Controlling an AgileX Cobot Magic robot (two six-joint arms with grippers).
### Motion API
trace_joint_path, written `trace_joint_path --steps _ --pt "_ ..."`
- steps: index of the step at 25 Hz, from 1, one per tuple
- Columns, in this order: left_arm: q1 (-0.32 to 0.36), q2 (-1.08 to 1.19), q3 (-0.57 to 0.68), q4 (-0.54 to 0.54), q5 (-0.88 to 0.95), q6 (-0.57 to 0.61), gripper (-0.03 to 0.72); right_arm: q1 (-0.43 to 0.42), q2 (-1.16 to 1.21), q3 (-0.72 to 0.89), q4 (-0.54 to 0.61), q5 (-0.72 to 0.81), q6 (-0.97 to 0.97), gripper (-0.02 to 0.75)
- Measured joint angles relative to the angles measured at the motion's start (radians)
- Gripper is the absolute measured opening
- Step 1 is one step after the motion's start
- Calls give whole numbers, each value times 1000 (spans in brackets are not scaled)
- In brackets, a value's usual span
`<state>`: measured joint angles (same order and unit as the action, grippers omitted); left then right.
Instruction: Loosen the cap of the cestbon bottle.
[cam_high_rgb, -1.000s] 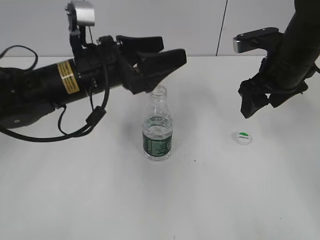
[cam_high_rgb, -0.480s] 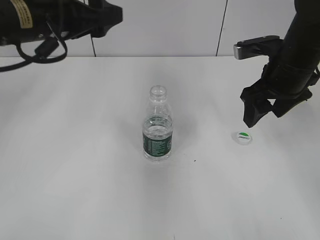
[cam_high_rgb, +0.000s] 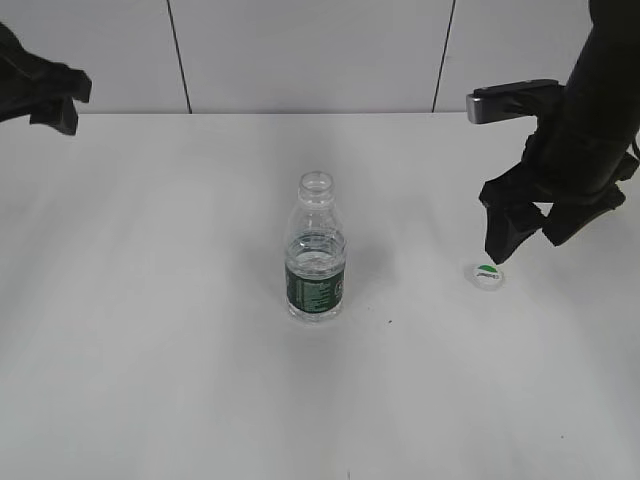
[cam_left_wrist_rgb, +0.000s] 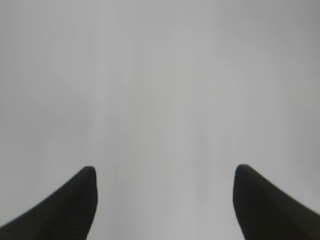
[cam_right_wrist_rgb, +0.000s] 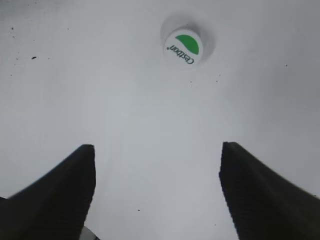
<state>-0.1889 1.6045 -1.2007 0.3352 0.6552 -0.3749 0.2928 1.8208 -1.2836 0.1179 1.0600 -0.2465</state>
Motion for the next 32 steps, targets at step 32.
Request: trace_joint_path --steps 32 --pt "40 22 -77 -112 343 268 506 -258 0 0 -69 -27 130 588"
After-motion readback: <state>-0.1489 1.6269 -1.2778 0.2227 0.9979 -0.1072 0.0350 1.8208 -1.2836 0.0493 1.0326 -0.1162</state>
